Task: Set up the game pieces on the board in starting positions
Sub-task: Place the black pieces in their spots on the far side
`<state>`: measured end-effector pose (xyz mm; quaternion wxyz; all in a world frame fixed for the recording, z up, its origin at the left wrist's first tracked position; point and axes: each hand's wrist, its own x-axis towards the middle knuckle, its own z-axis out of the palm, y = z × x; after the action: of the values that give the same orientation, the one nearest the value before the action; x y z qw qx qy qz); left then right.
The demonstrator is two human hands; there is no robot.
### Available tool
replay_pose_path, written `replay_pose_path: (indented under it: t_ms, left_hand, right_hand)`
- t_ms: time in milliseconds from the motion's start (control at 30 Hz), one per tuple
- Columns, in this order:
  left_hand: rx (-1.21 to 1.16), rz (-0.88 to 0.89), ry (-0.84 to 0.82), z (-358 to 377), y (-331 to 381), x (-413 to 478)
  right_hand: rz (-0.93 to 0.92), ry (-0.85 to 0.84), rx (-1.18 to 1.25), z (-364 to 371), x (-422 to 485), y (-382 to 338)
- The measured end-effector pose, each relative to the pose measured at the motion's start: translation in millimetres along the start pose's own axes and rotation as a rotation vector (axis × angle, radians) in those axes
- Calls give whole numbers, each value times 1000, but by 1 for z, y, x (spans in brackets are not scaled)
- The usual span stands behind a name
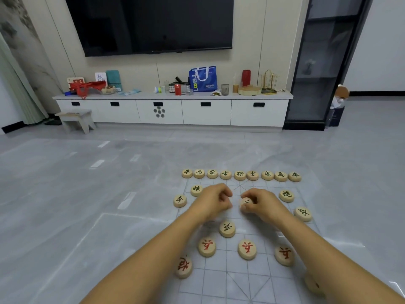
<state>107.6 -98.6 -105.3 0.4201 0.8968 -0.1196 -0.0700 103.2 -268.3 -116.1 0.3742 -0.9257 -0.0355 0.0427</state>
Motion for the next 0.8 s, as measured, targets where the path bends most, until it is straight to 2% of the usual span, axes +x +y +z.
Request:
replay_pose_path:
  t_ms: [67,133,233,400,567,800]
  left_hand:
    - [-43,-41,153,-29,-13,0]
    - [29,-138,263,-59,-41,-2]
    - [233,-300,193,-78,-81,-14]
    - [175,-253,184,-74,-100,-16]
    - [290,-266,243,-64,-101,-8]
    - [281,-257,270,-62,-107,-9]
  right_hand:
    - [49,14,76,-2,-1,8]
    - [47,49,89,-1,0,9]
    - [3,108,-45,1,5,8]
    - [33,3,-193,-4,4,16]
    - [-22,16,-170,3,5,15]
    - [-44,-18,-176,7,6,11]
